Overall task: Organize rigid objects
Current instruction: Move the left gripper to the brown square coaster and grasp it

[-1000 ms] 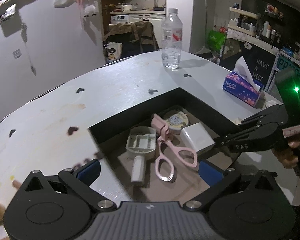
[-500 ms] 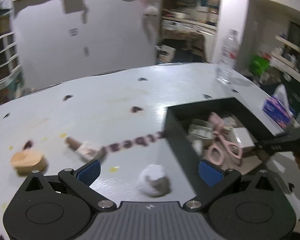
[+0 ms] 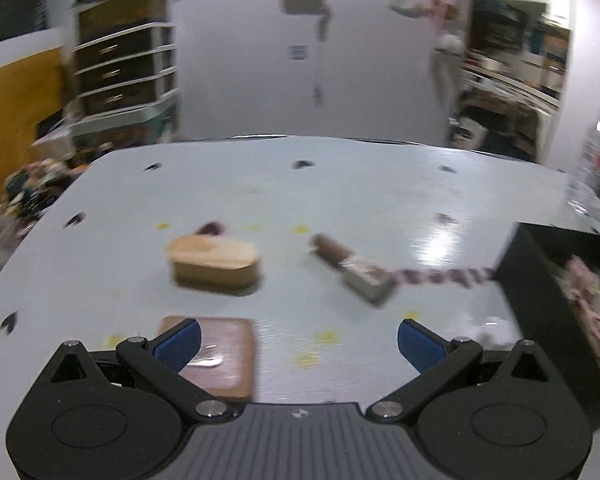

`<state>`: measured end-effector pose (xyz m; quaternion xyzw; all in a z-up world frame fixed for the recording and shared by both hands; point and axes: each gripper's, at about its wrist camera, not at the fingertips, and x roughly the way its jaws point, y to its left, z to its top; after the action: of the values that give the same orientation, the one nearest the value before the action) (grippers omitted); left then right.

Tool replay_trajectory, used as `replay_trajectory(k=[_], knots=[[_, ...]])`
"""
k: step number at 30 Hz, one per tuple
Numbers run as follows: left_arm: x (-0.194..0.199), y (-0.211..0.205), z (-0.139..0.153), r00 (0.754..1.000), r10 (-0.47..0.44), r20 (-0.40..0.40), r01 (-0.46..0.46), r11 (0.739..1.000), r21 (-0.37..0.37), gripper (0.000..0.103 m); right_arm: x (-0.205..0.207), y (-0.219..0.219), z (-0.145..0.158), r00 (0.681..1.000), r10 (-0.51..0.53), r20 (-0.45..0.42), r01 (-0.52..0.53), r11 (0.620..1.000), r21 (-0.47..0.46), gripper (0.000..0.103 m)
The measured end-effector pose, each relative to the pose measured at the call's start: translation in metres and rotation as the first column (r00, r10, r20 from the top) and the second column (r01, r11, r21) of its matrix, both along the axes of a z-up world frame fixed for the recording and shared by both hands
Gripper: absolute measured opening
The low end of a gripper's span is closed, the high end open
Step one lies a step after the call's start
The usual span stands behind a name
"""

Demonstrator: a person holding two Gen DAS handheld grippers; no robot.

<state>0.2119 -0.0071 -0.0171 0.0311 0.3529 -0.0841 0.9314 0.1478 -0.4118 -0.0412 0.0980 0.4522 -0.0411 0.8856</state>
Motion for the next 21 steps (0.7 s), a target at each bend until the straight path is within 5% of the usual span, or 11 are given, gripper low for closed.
replay_trajectory(k=[15, 21], knots=[[0.026, 0.051, -0.047, 0.995, 0.078, -0.057, -0.072, 0.993, 0.089, 0.102, 0.001, 0.001, -0.001, 1.000, -0.003, -0.003, 0.003, 1.000, -0.004, 0.014], [0.026, 0.056, -0.047, 0.996, 0.072, -0.056, -0.070, 0.997, 0.037, 0.086, 0.001, 0.001, -0.002, 1.000, -0.004, -0.004, 0.004, 1.000, -0.007, 0.014]])
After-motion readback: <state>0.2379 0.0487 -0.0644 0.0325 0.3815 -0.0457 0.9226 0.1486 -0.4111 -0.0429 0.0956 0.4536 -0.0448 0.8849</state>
